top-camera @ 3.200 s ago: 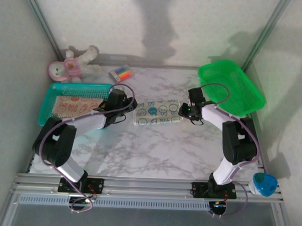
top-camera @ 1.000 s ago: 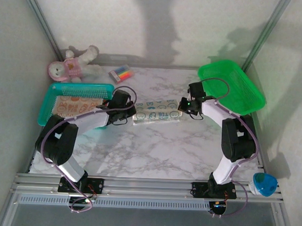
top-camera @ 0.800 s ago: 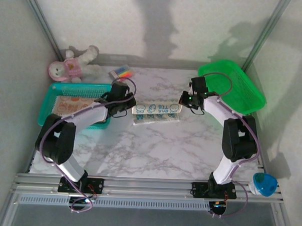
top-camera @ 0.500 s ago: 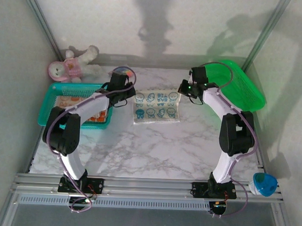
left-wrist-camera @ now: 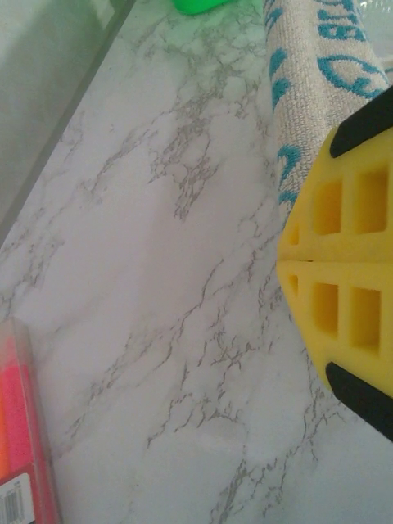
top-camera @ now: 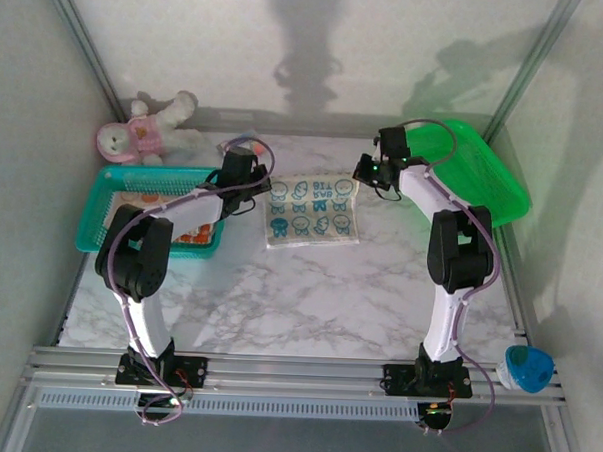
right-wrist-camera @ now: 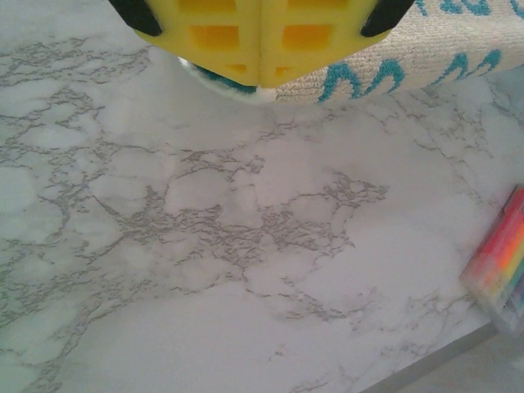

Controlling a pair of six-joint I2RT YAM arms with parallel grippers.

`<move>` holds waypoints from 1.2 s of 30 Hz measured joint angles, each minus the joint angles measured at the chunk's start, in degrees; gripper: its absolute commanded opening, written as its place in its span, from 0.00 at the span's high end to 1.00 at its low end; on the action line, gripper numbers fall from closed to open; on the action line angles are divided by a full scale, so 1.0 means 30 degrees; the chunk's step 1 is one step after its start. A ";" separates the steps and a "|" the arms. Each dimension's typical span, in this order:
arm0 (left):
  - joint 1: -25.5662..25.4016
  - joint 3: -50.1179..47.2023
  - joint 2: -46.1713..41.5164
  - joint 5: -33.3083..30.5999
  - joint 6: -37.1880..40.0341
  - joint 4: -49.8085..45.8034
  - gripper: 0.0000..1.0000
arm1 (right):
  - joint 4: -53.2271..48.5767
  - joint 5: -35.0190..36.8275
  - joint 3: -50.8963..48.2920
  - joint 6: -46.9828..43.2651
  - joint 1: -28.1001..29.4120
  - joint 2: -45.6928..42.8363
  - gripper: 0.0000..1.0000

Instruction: Fold and stack the towels

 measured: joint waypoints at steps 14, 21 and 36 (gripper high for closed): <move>0.0000 -0.0386 0.0080 -0.0160 0.0517 0.2324 1.00 | 0.0379 -0.0423 0.0153 -0.0423 -0.0211 0.0197 1.00; 0.0007 -0.0386 0.1137 -0.0306 0.0503 0.3628 0.98 | 0.0590 -0.0459 0.1158 -0.0714 -0.0321 0.1173 1.00; 0.0393 0.0510 0.2353 0.0386 0.0415 0.3694 0.84 | 0.0889 -0.0925 0.1173 -0.1005 -0.0321 0.1392 1.00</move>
